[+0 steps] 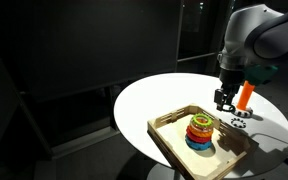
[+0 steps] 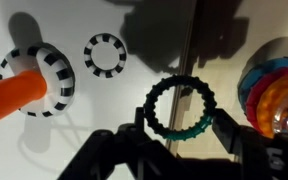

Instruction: Take the ring off of the stack of rings

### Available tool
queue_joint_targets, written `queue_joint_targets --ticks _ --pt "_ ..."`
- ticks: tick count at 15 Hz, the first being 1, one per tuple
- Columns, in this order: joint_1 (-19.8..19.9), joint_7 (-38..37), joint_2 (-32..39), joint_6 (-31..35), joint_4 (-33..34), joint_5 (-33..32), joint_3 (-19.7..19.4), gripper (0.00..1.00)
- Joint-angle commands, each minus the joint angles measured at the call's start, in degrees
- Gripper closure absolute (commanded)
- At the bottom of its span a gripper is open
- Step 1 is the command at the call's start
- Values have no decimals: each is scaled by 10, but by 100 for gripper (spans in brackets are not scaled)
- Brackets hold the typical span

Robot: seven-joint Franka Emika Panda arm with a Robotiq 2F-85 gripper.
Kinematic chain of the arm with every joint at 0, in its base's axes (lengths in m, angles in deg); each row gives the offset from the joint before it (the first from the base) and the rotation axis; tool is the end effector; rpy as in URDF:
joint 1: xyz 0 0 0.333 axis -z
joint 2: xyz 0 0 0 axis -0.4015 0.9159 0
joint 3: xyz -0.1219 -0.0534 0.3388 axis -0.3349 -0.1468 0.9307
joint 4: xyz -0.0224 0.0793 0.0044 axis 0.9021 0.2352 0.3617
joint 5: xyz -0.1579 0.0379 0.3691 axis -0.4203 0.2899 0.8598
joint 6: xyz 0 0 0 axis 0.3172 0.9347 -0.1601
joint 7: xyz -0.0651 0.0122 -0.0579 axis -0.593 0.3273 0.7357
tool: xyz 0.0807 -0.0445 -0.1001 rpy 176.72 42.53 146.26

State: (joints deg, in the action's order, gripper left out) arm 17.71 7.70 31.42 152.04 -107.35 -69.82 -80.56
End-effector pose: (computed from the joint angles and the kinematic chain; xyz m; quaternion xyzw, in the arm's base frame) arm 0.5215 0.0613 0.2683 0.9987 0.0214 -0.0272 0.0378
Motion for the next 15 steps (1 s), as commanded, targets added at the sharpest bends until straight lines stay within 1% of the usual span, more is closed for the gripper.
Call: queue_joint_targets --ticks 1,6,11,13,15 --pt "15 -18 -21 -3 -37 -15 -15 56" --pt "28 -22 -15 27 -73 -22 -31 56" --pt "25 -50 -8 78 -101 -57 -43 56" --pt "24 -65 -4 90 -106 -72 -47 56" --pt "26 -66 3 92 -107 -71 -46 56"
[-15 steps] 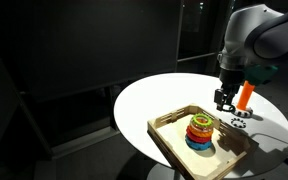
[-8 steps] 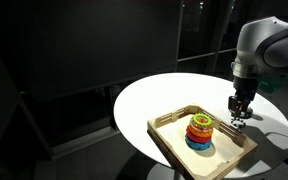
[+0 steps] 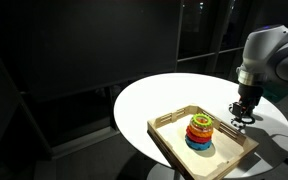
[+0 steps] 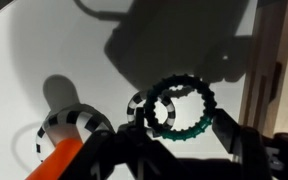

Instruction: Take the ring off of the stack of rings

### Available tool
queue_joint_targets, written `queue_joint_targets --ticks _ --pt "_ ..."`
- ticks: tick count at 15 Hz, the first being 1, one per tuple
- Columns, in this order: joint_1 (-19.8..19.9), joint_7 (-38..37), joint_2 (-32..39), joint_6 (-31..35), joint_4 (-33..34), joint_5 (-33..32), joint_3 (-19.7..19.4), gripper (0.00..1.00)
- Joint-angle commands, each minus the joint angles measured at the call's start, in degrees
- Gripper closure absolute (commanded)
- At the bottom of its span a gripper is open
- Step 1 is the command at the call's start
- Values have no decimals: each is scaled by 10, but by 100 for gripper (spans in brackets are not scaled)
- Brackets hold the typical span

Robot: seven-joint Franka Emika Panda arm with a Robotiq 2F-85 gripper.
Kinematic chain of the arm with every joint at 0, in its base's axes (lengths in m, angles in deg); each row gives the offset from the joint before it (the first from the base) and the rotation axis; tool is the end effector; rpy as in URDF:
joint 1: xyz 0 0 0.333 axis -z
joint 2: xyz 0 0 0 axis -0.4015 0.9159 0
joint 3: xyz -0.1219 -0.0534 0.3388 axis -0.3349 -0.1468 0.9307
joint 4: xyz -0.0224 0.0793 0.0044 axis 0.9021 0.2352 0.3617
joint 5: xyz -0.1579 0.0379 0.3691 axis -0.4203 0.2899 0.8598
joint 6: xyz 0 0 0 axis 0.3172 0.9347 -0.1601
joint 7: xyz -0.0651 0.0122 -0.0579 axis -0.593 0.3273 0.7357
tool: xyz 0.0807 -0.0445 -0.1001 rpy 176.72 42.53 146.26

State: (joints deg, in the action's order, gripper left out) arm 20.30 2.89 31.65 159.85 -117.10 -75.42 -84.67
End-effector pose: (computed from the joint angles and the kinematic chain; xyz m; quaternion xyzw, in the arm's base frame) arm 0.4701 0.0016 0.2166 0.9966 -0.0311 -0.0437 0.0627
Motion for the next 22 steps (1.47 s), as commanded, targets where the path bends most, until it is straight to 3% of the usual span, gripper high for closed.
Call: queue_joint_targets --ticks 1,9,10,12,16,22 --pt "1 -12 6 13 -9 -7 -4 56" --pt "-2 -13 37 23 -6 -13 -14 56" --pt "-4 -14 37 23 -6 -14 -16 22" --pt "-4 -8 34 20 -8 -9 -14 2" --pt "3 25 18 1 -11 22 2 0" --pt "2 72 -34 -80 -10 66 29 0"
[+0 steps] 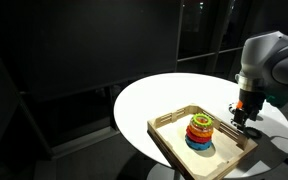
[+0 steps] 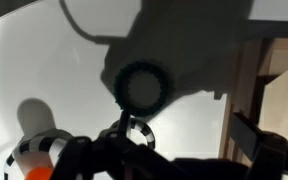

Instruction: Take the ring off of the stack of rings

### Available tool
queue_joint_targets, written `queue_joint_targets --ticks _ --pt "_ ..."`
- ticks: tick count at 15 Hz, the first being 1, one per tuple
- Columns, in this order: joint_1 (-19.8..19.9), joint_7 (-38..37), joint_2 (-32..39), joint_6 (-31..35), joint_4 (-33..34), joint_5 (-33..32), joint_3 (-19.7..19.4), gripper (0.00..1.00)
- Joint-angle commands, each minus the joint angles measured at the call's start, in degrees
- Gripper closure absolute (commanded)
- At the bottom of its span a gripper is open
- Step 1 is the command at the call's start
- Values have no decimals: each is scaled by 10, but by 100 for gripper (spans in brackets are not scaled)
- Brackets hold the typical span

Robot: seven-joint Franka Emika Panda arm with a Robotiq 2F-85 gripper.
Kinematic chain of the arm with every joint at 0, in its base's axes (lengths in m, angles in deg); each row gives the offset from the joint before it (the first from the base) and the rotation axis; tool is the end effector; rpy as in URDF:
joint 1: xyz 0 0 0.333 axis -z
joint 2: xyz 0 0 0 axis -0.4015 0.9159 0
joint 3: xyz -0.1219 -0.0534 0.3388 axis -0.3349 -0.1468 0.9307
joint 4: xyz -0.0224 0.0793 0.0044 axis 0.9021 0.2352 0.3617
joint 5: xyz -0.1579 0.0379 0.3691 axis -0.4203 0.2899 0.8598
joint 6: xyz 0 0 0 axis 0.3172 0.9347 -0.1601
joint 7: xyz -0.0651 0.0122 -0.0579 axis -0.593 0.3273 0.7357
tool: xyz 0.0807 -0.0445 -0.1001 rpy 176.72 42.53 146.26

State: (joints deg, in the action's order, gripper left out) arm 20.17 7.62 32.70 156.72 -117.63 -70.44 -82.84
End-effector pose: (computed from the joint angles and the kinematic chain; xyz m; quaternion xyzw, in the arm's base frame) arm 0.4552 0.0163 0.2015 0.9951 -0.0111 -0.0883 0.0427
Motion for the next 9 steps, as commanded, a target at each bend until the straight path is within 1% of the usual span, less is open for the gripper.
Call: queue_joint_targets --ticks 1,6,9 --pt "5 33 -56 -64 -5 23 15 0" --pt "2 56 -114 -159 7 66 31 0" --pt "-1 50 -148 -201 17 80 39 0"
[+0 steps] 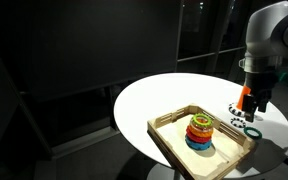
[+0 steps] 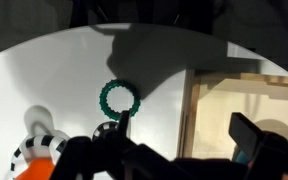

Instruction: Take the ring off of the stack of rings

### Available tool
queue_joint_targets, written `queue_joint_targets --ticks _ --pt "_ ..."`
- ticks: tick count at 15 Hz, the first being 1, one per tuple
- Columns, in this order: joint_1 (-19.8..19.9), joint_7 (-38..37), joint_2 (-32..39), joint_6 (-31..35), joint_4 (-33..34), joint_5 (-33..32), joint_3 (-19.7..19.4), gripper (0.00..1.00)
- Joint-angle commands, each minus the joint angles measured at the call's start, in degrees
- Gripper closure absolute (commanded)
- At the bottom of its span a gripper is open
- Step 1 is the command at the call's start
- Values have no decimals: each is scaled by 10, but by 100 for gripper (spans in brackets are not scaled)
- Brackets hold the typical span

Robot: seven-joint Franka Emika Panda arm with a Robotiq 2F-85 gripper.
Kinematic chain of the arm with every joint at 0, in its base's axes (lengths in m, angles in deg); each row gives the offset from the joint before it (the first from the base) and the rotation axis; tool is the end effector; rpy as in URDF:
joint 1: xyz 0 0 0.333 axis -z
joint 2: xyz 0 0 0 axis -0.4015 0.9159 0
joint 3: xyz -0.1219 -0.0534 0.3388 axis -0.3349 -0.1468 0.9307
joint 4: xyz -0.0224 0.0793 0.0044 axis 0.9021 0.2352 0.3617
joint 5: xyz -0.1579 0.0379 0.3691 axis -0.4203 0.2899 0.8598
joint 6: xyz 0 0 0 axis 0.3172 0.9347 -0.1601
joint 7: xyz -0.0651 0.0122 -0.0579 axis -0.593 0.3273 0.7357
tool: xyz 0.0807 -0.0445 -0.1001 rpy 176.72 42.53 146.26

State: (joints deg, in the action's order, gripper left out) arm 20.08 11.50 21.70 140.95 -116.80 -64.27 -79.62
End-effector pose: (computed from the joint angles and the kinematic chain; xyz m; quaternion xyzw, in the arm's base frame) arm 0.4362 0.0414 0.2767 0.9919 0.0037 -0.1254 0.0178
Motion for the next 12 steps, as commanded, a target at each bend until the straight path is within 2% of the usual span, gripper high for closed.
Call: queue_joint_targets --ticks 1,9,10,11,12 --pt "-1 7 -50 -53 13 20 8 0" --pt "-6 -2 -120 -96 44 23 22 0" --pt "-11 19 -121 -95 46 39 21 0" --pt "-4 2 -110 -77 38 20 21 0" --pt "-7 4 -114 -78 39 26 22 0"
